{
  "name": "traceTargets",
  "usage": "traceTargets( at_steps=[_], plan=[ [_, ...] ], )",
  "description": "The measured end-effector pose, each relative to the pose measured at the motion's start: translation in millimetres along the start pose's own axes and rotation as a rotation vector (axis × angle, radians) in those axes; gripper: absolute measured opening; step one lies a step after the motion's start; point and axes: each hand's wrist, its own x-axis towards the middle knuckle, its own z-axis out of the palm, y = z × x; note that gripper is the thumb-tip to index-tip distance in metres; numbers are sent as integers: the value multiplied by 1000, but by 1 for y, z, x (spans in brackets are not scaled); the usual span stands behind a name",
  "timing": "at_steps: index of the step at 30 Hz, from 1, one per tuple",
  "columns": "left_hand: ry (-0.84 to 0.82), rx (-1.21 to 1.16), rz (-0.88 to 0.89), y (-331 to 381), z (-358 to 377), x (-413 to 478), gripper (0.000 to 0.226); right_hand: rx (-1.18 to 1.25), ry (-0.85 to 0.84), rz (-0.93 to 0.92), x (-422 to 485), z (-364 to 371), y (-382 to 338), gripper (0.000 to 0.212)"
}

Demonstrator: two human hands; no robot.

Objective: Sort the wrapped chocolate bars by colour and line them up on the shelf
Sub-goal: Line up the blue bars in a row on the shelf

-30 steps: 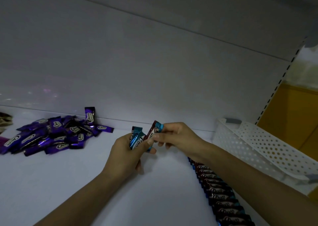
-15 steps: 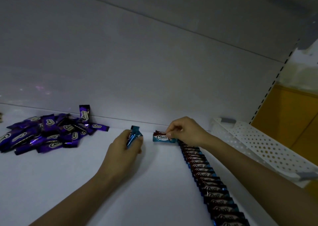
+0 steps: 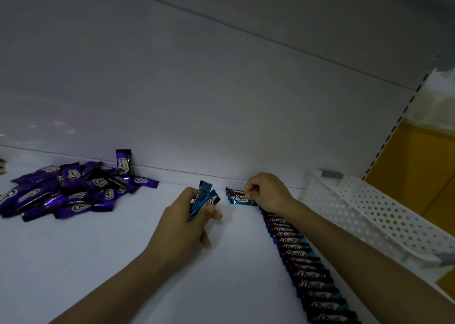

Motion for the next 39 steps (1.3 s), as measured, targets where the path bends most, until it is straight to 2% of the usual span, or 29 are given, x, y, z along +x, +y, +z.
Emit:
traceTargets(
  at_steps=[4,14,24,26,28,29,32,39],
  plan=[
    [-5,-12,-10,0,0,0,12,-61,-18,7,-1,3,-1,9],
    [0,-1,-6,1,-2,0,12,-12,11,71,-4,3,1,9],
    [-28,-38,9,0,-4,1,20,-47,57,31,-8,3,-5,5],
    [-39,-50,2,1,-5,1,26,228,91,26,-13,-2,-19,8],
    [-47,-63,3,1,-5,1,31,612,-27,0,-24,-12,-40,21],
    [-50,-69,4,1,-5,1,32,701,-122,-29,-31,-17,-49,26],
    [-43,-72,20,-1,-5,1,24,697,-313,-144,-45,-23,-62,17],
    [-19,-66,32,-2,-3,3,6,814,-258,-54,-49,-23,-57,16]
  ],
)
